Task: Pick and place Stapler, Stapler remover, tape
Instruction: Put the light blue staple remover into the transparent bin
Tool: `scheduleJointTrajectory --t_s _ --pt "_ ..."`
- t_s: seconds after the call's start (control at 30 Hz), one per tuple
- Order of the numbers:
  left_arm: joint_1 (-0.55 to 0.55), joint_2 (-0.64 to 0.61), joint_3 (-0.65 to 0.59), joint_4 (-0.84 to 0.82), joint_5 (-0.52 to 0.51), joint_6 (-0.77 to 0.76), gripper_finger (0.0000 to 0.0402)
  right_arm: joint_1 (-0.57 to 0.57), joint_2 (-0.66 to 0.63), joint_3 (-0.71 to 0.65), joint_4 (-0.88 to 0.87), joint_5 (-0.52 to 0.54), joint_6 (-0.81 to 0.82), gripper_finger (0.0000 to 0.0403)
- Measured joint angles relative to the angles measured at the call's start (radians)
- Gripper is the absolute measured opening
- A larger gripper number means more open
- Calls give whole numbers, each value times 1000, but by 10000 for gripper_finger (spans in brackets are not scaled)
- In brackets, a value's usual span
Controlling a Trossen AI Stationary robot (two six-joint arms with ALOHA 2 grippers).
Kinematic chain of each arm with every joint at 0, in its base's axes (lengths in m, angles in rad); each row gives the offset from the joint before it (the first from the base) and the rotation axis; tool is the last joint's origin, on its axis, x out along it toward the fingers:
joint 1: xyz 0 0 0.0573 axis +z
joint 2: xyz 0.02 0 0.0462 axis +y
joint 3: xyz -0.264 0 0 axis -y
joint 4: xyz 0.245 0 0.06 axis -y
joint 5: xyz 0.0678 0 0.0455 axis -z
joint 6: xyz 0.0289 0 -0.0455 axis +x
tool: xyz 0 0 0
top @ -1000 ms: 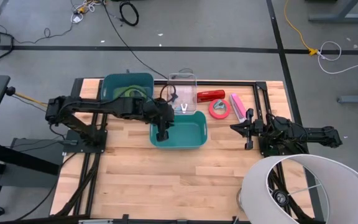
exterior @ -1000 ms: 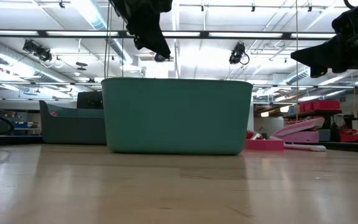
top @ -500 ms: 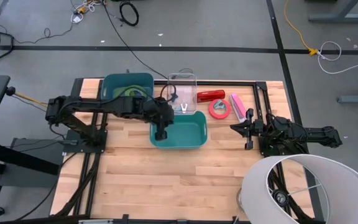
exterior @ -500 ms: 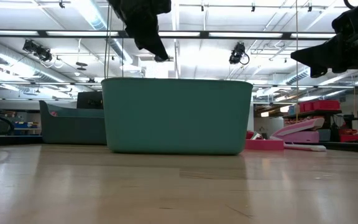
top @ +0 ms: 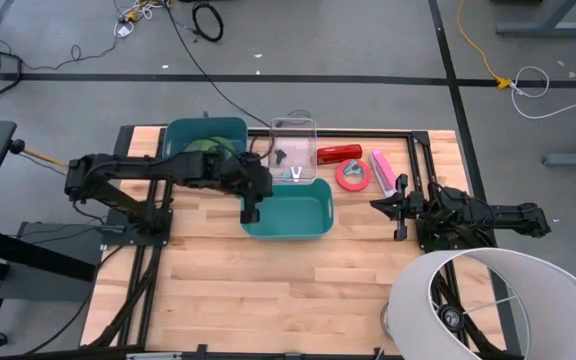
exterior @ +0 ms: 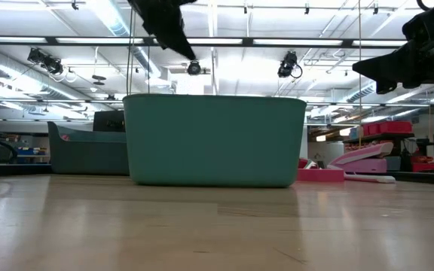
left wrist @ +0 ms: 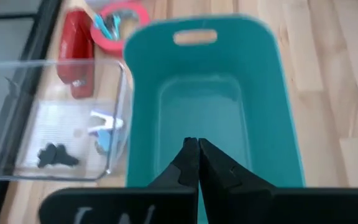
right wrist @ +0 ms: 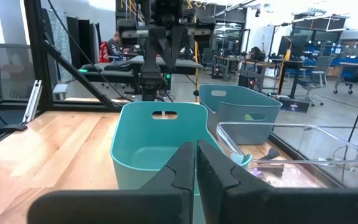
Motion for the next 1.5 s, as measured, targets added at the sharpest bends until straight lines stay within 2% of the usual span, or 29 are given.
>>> scheduleJointTrajectory --t_s 0.17,0.3,0.5,0.63,1.13,1.33,1.5 --pt "2 -69 -52 37 0 -2 2 0 0 0 -1 -1 0 18" --pt "-3 -169 -193 122 12 -30 2 0 0 0 -1 -1 0 18" --pt "-32 -313 -407 236 109 -55 2 0 0 0 -1 -2 0 18" --pt "-48 -388 -514 291 114 -56 2 0 0 0 -1 -2 0 18" --pt "-51 -612 -808 648 115 -57 2 0 0 0 0 -1 0 18" --pt "-51 -706 -931 808 184 -81 3 0 0 0 0 -2 0 18" --pt "-51 -767 -1016 919 200 -101 2 0 0 0 0 -2 0 18"
